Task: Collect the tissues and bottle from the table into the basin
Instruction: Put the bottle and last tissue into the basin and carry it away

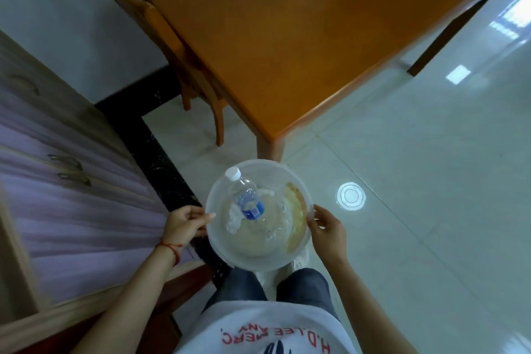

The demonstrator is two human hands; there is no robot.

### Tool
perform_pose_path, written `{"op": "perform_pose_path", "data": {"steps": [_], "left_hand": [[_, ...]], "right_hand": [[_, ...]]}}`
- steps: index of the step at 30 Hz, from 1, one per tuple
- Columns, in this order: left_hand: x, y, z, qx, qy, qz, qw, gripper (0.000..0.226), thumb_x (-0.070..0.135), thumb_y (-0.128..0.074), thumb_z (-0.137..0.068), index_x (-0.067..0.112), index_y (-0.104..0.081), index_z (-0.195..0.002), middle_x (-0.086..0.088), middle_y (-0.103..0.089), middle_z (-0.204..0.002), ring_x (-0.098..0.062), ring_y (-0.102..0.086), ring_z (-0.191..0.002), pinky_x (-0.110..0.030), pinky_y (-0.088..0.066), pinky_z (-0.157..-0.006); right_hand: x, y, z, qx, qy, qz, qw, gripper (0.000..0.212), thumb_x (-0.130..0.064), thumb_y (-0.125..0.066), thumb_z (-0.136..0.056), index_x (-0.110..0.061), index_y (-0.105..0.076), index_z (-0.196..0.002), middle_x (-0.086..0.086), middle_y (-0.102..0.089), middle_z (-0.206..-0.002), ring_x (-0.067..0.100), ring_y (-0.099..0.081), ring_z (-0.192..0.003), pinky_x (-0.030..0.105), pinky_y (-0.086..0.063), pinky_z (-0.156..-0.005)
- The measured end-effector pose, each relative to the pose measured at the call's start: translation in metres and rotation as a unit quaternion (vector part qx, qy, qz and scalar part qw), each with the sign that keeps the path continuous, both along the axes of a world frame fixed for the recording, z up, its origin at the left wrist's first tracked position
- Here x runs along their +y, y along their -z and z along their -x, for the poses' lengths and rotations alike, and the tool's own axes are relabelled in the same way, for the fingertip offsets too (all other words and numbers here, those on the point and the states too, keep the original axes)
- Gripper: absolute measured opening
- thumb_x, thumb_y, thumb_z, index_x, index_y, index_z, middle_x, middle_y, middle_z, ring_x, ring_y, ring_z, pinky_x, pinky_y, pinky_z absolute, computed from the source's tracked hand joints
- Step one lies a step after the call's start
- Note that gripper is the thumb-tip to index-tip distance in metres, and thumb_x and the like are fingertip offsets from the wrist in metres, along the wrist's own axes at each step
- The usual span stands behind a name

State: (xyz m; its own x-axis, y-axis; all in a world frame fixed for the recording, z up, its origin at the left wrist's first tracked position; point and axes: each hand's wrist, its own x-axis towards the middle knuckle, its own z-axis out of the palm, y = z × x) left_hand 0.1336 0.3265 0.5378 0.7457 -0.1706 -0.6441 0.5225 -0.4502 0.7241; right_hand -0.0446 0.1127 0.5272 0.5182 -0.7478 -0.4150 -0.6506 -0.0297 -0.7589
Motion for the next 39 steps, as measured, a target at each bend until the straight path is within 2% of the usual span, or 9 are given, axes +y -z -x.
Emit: {"op": "perform_pose_path", "data": {"steps": [1, 5, 9, 15, 21, 24, 28, 32, 39], "left_hand": [[-0.01, -0.001, 0.003, -0.002, 0.02, 0.004, 1.0, 0.014, 0.003, -0.071, -0.075, 0.007, -0.058, -0.074, -0.009, -0.063, -0.072, -0.02, -0.06, -0.063, -0.015, -0.053, -0.043], [-0.058, -0.001, 0.015, 0.01, 0.079, 0.023, 0.997, 0.013, 0.0, -0.069, -0.076, 0.0, -0.057, -0.082, -0.013, -0.061, -0.075, -0.022, -0.058, -0.063, -0.018, -0.055, -0.045], [-0.113, -0.002, 0.033, 0.012, 0.134, 0.022, 0.991, 0.021, 0.0, -0.07, -0.076, -0.005, -0.057, -0.091, -0.014, -0.061, -0.077, -0.022, -0.059, -0.063, -0.017, -0.055, -0.045], [-0.199, -0.008, 0.066, -0.017, 0.24, 0.016, 0.971, 0.021, 0.008, -0.074, -0.073, 0.002, -0.06, -0.089, -0.009, -0.065, -0.078, -0.018, -0.062, -0.066, -0.015, -0.053, -0.045], [-0.281, -0.014, 0.101, -0.018, 0.295, 0.026, 0.955, 0.019, 0.005, -0.071, -0.076, 0.001, -0.056, -0.087, -0.007, -0.061, -0.071, -0.017, -0.059, -0.06, -0.013, -0.049, -0.04], [-0.316, -0.014, 0.113, -0.029, 0.326, 0.032, 0.944, 0.015, 0.006, -0.072, -0.075, 0.005, -0.058, -0.078, -0.007, -0.061, -0.07, -0.017, -0.059, -0.06, -0.012, -0.048, -0.04], [-0.362, -0.012, 0.115, -0.023, 0.353, 0.041, 0.935, 0.017, 0.009, -0.073, -0.075, 0.012, -0.057, -0.074, -0.007, -0.062, -0.073, -0.02, -0.061, -0.062, -0.015, -0.053, -0.045], [-0.417, -0.006, 0.103, -0.017, 0.361, 0.05, 0.931, 0.016, 0.007, -0.073, -0.074, 0.011, -0.057, -0.073, -0.007, -0.061, -0.071, -0.02, -0.059, -0.059, -0.016, -0.053, -0.044], [-0.53, -0.003, 0.066, -0.01, 0.387, 0.064, 0.92, 0.02, 0.005, -0.072, -0.075, 0.0, -0.057, -0.087, -0.008, -0.059, -0.071, -0.021, -0.059, -0.061, -0.016, -0.054, -0.045]], "right_hand": [[-0.004, -0.001, 0.01, 0.002, 0.015, 0.002, 1.0, 0.027, -0.021, -0.059, -0.088, -0.016, -0.064, -0.114, -0.001, -0.068, -0.088, 0.006, -0.059, -0.071, 0.016, -0.042, -0.066], [-0.028, -0.005, 0.049, -0.01, 0.085, 0.005, 0.996, 0.026, -0.021, -0.059, -0.088, -0.016, -0.064, -0.113, -0.001, -0.068, -0.09, -0.004, -0.057, -0.07, 0.005, -0.042, -0.056], [-0.057, -0.011, 0.086, -0.009, 0.144, 0.006, 0.99, 0.027, -0.021, -0.058, -0.088, -0.017, -0.064, -0.114, -0.004, -0.066, -0.087, -0.005, -0.056, -0.07, 0.006, -0.04, -0.057], [-0.103, -0.016, 0.141, -0.039, 0.258, -0.005, 0.965, 0.024, -0.024, -0.059, -0.088, -0.019, -0.065, -0.11, -0.018, -0.062, -0.078, -0.005, -0.057, -0.073, 0.002, -0.041, -0.056], [-0.15, -0.021, 0.184, -0.045, 0.32, 0.01, 0.946, 0.024, -0.021, -0.059, -0.088, -0.017, -0.065, -0.11, -0.011, -0.064, -0.079, -0.005, -0.057, -0.072, 0.004, -0.043, -0.058], [-0.175, -0.024, 0.2, -0.043, 0.337, 0.019, 0.941, 0.024, -0.02, -0.059, -0.088, -0.016, -0.065, -0.11, -0.008, -0.066, -0.082, -0.003, -0.058, -0.073, 0.007, -0.042, -0.058], [-0.208, -0.025, 0.208, -0.044, 0.363, 0.022, 0.93, 0.024, -0.021, -0.059, -0.087, -0.016, -0.065, -0.111, 0.001, -0.07, -0.095, 0.007, -0.06, -0.077, 0.007, -0.041, -0.061], [-0.251, -0.024, 0.199, -0.048, 0.39, 0.029, 0.919, 0.023, -0.021, -0.06, -0.087, -0.016, -0.066, -0.108, -0.003, -0.068, -0.089, -0.001, -0.059, -0.075, -0.002, -0.04, -0.059], [-0.345, -0.026, 0.159, -0.057, 0.431, 0.033, 0.9, 0.022, -0.02, -0.059, -0.088, -0.015, -0.067, -0.107, -0.006, -0.066, -0.084, -0.004, -0.058, -0.074, 0.0, -0.042, -0.058]]}}
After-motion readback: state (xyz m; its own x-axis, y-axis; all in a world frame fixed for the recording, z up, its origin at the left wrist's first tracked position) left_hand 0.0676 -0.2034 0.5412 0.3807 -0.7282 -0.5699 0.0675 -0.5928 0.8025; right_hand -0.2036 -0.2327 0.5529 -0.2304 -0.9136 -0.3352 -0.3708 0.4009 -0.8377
